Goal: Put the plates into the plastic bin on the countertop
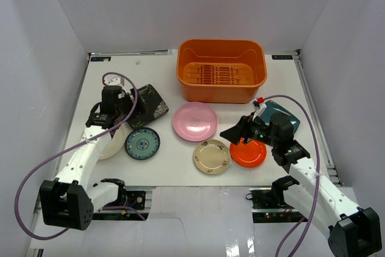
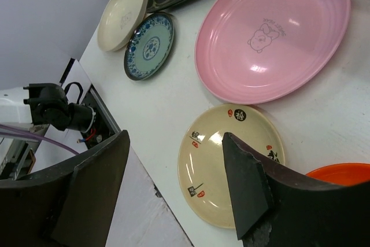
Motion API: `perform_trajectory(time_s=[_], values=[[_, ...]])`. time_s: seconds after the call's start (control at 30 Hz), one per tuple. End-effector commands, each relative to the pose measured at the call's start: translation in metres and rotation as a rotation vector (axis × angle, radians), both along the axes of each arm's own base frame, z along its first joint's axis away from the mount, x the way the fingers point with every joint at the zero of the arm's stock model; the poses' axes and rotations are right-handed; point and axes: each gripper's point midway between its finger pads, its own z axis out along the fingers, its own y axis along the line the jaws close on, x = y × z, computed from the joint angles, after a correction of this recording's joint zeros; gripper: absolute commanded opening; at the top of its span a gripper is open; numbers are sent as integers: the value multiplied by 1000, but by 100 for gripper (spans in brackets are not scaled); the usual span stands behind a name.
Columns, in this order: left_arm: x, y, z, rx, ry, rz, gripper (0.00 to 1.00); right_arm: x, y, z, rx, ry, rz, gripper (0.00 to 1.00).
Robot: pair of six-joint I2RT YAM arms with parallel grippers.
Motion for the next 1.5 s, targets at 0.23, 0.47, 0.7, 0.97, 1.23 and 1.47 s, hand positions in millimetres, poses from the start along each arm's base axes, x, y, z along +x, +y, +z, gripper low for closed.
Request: perform_trajectory(time_s=[0.23, 0.47, 0.7, 0.97, 1.23, 1.47], values=[[59, 74, -12, 99, 3, 244, 81, -12, 4, 5, 21, -76, 66, 71], [85, 119, -39, 83, -5, 272, 79, -16, 4, 1, 14, -68, 82, 71], [101, 118, -72, -31, 43, 189, 75, -18, 3, -3, 3, -65, 89, 71], [109, 110, -103, -138, 89, 152, 66, -17, 6, -9, 2, -43, 98, 70], [94, 123, -124, -197, 86, 195, 60, -16, 4, -16, -18, -29, 87, 70], [95, 114, -141, -241, 131, 160, 53, -12, 4, -11, -13, -35, 61, 70]])
